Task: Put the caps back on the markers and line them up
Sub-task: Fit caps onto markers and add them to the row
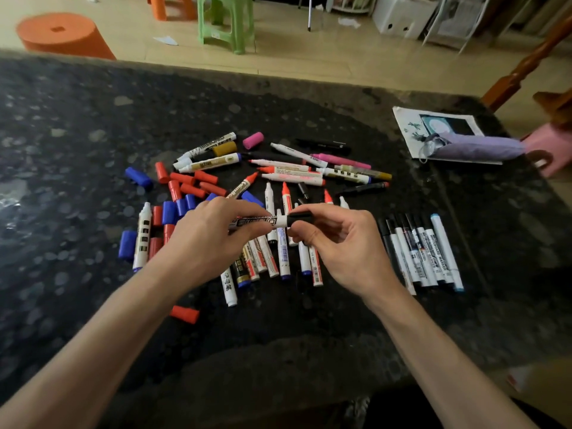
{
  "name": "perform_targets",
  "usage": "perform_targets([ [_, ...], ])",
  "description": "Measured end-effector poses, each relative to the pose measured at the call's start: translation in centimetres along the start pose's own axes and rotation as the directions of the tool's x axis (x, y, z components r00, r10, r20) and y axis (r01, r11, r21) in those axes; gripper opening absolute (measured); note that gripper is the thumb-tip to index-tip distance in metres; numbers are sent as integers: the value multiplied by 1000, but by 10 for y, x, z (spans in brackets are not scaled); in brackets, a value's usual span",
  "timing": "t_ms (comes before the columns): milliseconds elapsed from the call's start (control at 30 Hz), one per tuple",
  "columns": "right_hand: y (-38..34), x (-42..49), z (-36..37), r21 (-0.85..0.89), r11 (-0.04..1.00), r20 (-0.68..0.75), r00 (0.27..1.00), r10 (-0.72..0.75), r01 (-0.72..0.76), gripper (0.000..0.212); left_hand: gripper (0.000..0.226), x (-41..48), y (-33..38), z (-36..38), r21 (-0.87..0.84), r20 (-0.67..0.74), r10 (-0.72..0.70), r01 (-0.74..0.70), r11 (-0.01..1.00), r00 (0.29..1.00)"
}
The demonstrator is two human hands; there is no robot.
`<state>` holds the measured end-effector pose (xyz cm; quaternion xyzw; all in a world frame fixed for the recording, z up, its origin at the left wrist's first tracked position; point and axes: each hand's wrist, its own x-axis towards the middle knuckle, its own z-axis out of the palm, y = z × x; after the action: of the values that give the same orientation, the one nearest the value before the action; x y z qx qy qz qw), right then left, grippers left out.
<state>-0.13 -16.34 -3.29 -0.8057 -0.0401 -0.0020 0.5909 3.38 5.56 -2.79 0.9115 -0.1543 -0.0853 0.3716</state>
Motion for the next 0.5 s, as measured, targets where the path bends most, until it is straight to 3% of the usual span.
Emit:
perform_targets([
  [67,-2,-2,-1,34,999,-23,1000,-4,5,16,27,2,3,6,-51,19,24,-23,998,1000],
  [200,-11,-5,2,276,959,-120,987,108,-72,17,19,4,20,22,-278,46,69,-54,959,997],
  [367,-1,-5,-21,279,950,-220,954,206,-141,17,31,5,22,31,-288,75,67,-43,957,995],
  [433,5,-2,-50,186,961,-292,923,252,-204,17,38,6,19,30,-246,35,45,-35,969,998],
  [500,16,-1,-82,-138,945,-382,897,225,-296,16,37,7,18,30,-235,18,32,-27,972,999],
])
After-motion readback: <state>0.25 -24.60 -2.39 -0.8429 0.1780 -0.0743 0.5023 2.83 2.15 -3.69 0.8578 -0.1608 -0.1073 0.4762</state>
